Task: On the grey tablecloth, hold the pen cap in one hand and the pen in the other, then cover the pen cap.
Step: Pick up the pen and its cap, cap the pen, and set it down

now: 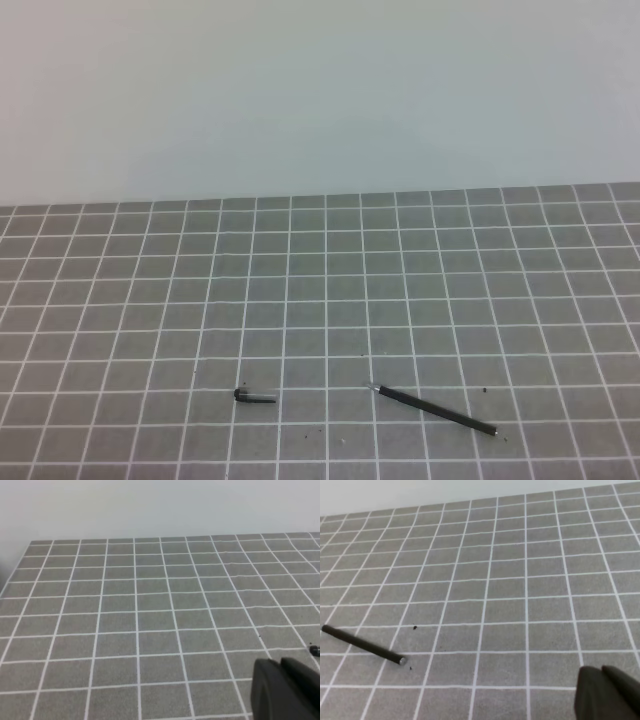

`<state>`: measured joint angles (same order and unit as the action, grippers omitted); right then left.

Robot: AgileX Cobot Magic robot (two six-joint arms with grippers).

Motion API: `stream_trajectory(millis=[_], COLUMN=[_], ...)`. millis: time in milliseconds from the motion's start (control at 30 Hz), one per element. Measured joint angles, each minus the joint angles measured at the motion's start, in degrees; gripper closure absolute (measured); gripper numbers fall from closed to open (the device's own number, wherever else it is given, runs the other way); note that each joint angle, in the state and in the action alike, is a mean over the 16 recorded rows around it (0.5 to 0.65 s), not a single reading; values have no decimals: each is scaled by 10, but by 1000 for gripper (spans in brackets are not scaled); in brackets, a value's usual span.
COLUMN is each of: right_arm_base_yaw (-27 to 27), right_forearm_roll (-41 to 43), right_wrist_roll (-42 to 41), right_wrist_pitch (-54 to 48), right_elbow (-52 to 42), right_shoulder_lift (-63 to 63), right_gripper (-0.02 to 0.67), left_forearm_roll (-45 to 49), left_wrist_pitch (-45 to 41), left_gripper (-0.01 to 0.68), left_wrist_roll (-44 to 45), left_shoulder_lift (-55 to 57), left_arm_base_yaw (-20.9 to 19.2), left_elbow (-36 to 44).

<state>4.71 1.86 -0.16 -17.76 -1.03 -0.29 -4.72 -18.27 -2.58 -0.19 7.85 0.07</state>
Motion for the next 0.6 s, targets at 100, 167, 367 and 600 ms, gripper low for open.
stream_trajectory(millis=[100, 167, 367, 600], right_arm_base_yaw=[0, 0, 0, 0], right_forearm_roll=[0, 0, 0, 0], right_wrist_roll=[0, 0, -1, -2], right_wrist_pitch=[0, 0, 0, -1], right_elbow=[1, 1, 3, 3], right_shoulder_lift=[-1, -2, -1, -1], right_gripper=[651, 651, 651, 652], left_forearm_roll=[0, 0, -1, -2], left_wrist_pitch=[0, 0, 0, 0], left_gripper=[676, 676, 676, 676], left_wrist_roll=[-1, -1, -2, -2], left_shoulder_lift=[0, 0, 0, 0], left_arm_base_yaw=[0, 0, 0, 0], left_elbow=[0, 0, 0, 0])
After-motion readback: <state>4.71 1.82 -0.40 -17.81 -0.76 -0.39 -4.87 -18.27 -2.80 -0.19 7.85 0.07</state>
